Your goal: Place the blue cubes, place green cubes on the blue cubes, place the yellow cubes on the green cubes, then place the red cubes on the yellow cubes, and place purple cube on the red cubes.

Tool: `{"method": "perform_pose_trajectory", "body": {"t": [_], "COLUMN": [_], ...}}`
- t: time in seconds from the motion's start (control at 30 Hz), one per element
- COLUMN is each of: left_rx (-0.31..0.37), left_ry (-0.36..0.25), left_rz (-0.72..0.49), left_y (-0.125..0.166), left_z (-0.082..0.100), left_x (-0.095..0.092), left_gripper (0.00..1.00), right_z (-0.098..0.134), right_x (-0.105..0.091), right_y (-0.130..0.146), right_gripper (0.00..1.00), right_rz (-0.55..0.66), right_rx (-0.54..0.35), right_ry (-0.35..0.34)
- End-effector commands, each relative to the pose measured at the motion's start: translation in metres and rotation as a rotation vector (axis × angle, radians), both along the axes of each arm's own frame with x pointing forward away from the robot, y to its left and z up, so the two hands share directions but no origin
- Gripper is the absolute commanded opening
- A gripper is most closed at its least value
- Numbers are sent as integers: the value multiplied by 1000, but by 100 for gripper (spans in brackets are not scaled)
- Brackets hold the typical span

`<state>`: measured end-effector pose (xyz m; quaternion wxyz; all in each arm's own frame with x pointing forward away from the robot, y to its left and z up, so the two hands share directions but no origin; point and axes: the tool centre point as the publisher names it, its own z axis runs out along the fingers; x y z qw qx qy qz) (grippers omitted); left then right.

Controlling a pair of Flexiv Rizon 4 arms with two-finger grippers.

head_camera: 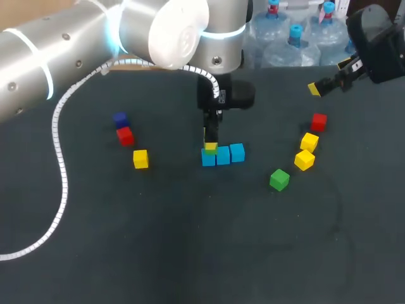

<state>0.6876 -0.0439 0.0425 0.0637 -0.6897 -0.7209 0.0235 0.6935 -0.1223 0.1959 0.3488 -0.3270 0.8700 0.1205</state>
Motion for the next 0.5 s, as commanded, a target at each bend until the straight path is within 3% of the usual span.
{"method": "perform_pose_trajectory", "body": {"t": [0.03,0.5], "left_rx": [0,2], "left_ry": [3,8], "left_rz": [2,0], "left_y": [-2,-5], "left_z": [-1,-6], "left_x": [3,6], "left_gripper": [0,0], "right_z": [-1,-1], "right_x": [-2,-2], "right_y": [1,1], "right_gripper": [100,100], "right_rz": [-9,-9], "right_rx": [-3,-3], "right_ry": [-8,-8]}}
